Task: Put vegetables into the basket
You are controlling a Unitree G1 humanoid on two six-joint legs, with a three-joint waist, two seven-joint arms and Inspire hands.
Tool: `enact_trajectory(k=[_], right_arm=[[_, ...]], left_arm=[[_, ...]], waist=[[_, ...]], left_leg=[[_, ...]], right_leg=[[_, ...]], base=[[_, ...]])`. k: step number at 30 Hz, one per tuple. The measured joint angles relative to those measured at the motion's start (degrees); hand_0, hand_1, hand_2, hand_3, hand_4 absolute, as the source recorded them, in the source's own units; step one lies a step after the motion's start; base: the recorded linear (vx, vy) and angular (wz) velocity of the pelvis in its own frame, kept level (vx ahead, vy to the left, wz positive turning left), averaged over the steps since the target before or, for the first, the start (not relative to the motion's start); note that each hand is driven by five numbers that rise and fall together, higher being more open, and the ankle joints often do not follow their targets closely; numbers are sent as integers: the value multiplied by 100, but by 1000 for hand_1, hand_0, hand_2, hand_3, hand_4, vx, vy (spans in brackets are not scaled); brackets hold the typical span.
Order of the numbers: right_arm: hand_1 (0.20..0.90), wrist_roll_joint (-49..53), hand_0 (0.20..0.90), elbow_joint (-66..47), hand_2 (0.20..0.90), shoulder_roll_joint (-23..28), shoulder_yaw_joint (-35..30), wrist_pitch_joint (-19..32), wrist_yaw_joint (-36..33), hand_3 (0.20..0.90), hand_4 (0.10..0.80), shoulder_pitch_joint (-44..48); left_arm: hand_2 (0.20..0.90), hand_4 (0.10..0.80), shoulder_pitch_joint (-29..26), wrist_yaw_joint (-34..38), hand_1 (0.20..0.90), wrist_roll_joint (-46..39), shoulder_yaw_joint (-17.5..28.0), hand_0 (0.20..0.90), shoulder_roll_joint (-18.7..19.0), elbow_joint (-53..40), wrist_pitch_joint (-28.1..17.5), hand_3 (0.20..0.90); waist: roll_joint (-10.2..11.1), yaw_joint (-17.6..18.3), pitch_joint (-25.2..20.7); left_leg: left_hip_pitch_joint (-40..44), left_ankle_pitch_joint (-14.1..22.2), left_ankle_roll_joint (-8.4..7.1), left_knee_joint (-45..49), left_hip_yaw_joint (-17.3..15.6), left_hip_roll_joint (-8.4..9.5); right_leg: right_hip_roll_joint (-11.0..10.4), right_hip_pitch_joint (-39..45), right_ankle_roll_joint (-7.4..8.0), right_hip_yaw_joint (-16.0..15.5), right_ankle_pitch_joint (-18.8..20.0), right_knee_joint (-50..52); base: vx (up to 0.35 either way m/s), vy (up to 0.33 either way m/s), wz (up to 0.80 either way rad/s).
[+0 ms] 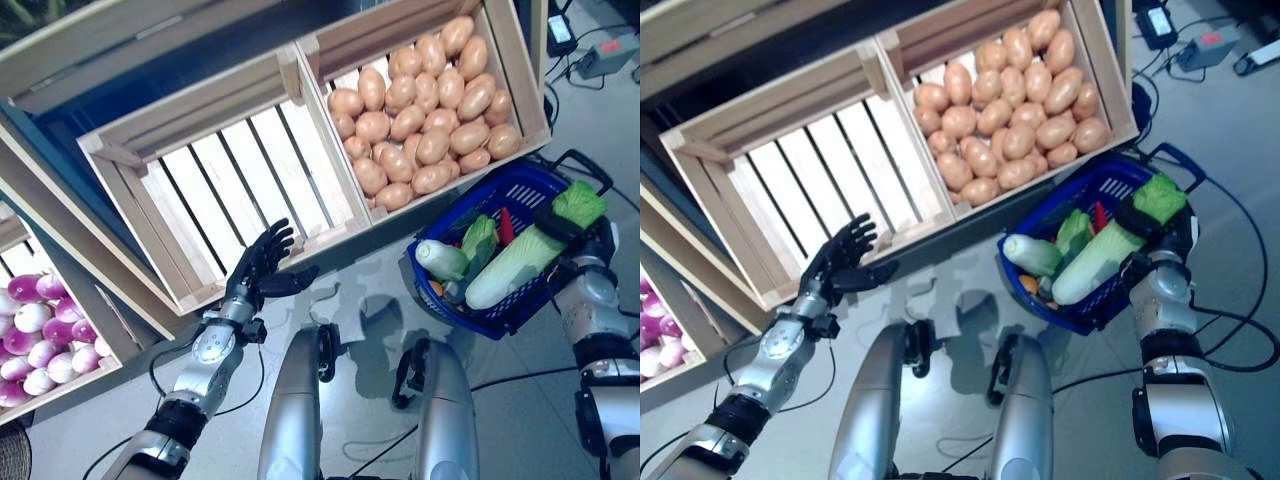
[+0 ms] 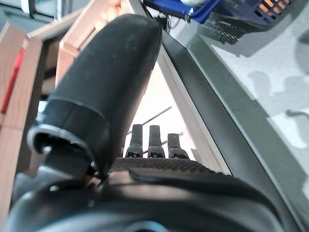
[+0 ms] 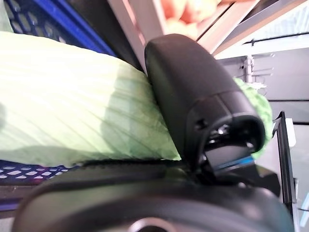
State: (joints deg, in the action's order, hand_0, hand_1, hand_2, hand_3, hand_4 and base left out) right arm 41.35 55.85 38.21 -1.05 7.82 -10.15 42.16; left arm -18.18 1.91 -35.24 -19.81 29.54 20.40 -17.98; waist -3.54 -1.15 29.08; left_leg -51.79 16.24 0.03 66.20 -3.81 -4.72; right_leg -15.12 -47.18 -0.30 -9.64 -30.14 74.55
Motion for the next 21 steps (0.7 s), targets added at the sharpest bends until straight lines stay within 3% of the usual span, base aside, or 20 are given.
enact_trajectory(k=[3, 4, 5, 15, 21], right_arm=[[300, 11, 300, 3, 300, 9, 41, 0, -34, 300, 400, 27], [486, 11, 486, 14, 486, 17, 48, 0, -75, 486, 524, 37], [900, 12, 900, 22, 900, 23, 60, 0, -125, 900, 800, 40], [900, 25, 900, 18, 900, 186, 133, 0, -188, 900, 800, 59], [900, 23, 900, 8, 900, 415, 123, -1, -181, 900, 800, 57]], left_arm=[[900, 800, -68, 12, 900, -115, -2, 900, 68, -147, -92, 900], [900, 800, -100, 12, 900, -116, -1, 900, 76, -150, -160, 900], [900, 800, -125, 12, 900, -130, 0, 900, 77, -154, -218, 900], [900, 800, -191, -60, 900, -351, 22, 900, 104, -250, -300, 900], [900, 800, -111, -252, 900, -394, 17, 900, 112, -248, -168, 900]], waist=[[-45, -12, 22], [-58, -14, 28], [-62, -19, 29], [-93, -51, 37], [-88, -45, 35]], left_leg=[[-286, 12, -19, 197, 39, 4], [-389, 23, -33, 283, 58, 8], [-468, 37, -43, 367, 66, 12], [-708, 140, -91, 646, 181, 0], [-354, 194, -71, 496, 167, -56]], right_leg=[[-7, -286, -58, 6, -65, 238], [-16, -382, -74, 5, -101, 343], [-29, -460, -95, 5, -141, 438], [-18, -656, -152, -19, -287, 709], [18, -269, -109, -56, -269, 476]], base=[[-52, -33, 3], [-24, -28, 4], [-7, -20, 6], [42, 6, 0], [71, 39, -3]])
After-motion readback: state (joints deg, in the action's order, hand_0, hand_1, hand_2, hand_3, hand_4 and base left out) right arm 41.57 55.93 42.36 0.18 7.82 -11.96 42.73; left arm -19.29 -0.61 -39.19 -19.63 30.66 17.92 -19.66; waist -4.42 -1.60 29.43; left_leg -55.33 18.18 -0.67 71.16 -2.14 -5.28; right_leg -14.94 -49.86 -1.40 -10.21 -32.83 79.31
